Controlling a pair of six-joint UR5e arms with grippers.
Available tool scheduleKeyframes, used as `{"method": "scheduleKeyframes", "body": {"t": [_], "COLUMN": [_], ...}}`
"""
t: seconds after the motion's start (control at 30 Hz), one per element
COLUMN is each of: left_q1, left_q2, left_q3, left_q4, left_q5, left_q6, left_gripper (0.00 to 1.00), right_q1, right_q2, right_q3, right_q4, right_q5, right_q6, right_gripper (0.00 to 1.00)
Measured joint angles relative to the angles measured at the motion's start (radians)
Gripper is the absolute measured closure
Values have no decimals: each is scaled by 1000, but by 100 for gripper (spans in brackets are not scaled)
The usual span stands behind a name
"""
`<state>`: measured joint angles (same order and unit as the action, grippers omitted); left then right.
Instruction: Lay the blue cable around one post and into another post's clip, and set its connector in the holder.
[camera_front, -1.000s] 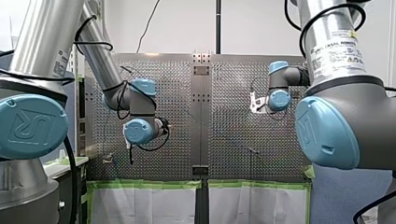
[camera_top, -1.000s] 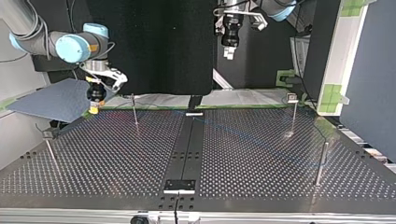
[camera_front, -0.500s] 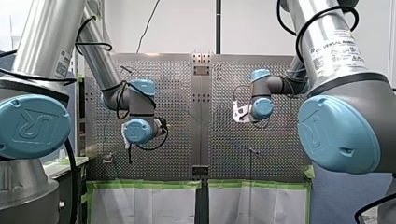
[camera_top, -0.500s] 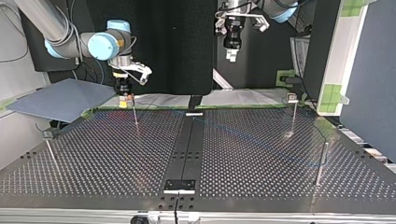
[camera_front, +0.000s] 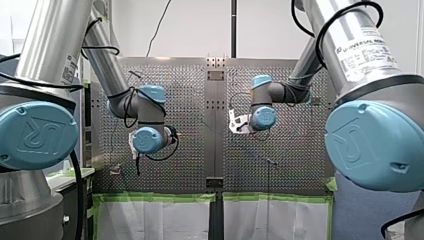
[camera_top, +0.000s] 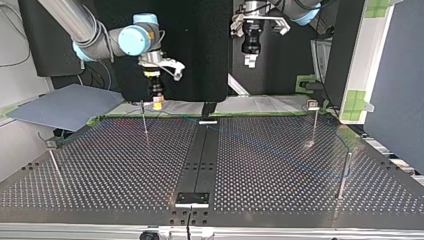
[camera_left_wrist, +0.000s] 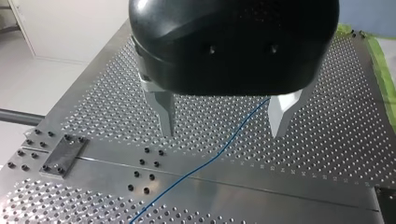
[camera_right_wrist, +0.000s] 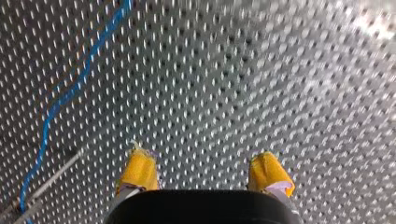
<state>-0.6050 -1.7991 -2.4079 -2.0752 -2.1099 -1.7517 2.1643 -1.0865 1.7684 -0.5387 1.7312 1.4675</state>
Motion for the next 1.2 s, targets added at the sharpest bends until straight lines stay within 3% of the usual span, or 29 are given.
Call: {"method": "scheduleKeyframes", "body": {"t": [0.33, 0.6, 0.7, 1.0, 1.2], "left_q1": [18, 31, 36, 53, 60], "left_q2": [0, -1, -1, 0, 0], "left_q3": [0, 0, 0, 0, 0], "left_q4": [-32, -40, -49, -99, -81], "left_q5": [-13, -13, -18, -79, -59], "left_q6": [2, 0, 0, 3, 1], "left_gripper": [0, 0, 0, 0, 0], "right_q1": [94, 170, 172, 146, 149], "right_q2": [2, 4, 4, 5, 6], "right_q3": [30, 42, 45, 52, 52], "right_q4": [4, -2, -2, -13, -18], "right_q5": [63, 28, 29, 38, 30], "right_q6": [11, 9, 13, 23, 20], "right_gripper": [0, 0, 0, 0, 0]}}
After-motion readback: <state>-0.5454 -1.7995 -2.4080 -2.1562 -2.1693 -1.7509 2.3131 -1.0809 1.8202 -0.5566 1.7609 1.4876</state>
